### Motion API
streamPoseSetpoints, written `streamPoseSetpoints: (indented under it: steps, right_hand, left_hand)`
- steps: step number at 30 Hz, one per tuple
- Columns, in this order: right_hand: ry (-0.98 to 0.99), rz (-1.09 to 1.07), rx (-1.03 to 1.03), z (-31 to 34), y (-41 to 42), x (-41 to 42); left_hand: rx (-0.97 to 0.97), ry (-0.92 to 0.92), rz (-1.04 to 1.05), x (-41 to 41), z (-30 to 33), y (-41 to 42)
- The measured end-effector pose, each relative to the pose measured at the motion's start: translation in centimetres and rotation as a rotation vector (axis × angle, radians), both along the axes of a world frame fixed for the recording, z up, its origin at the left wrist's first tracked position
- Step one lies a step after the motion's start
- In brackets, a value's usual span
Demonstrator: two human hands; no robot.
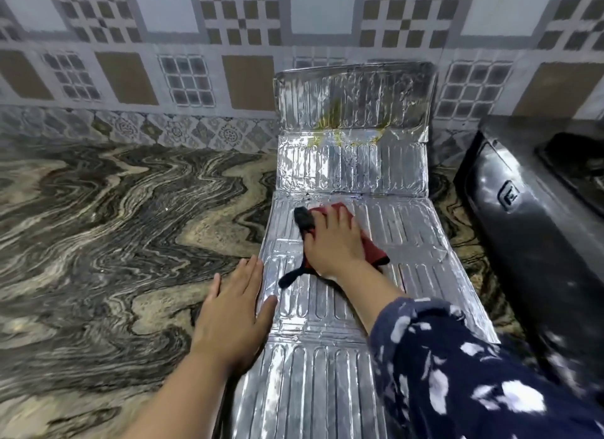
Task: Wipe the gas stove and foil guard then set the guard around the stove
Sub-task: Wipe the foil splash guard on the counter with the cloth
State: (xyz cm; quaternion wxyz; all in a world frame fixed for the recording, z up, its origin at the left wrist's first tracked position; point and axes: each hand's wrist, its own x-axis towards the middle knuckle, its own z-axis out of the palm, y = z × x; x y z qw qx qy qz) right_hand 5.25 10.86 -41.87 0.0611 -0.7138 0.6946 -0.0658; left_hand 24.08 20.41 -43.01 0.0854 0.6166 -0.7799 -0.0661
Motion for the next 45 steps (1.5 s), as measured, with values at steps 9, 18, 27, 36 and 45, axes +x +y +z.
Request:
streamPoseSetpoints:
  steps: [9,18,27,36,45]
  right_hand:
    - [-0.026,0.224,0.044,0.6,-6.9,2.0]
    - [0.001,-0.032,0.029,-0.2,-2.8,-4.7]
    - [-0.052,0.0,0.059,0.3,4.7,-3.5]
    - [0.111,0.209,0.189,3.2,2.6,-9.0]
    - [0.037,-0.208,0.117,0.7,0.1,-13.2]
  left_hand:
    - [-0.007,0.029,0.004,0.2,0.0,0.0]
    - [0.006,-0.005,-0.007,0.4,-0.2,-0.3]
    - [0.024,-0.111,-0.079,1.0,0.1,-0.2]
    - [-0.001,0.006,0.127,-2.5,2.5,-3.1]
    - [0.012,-0.017,0.155,-4.8,-0.3,-6.0]
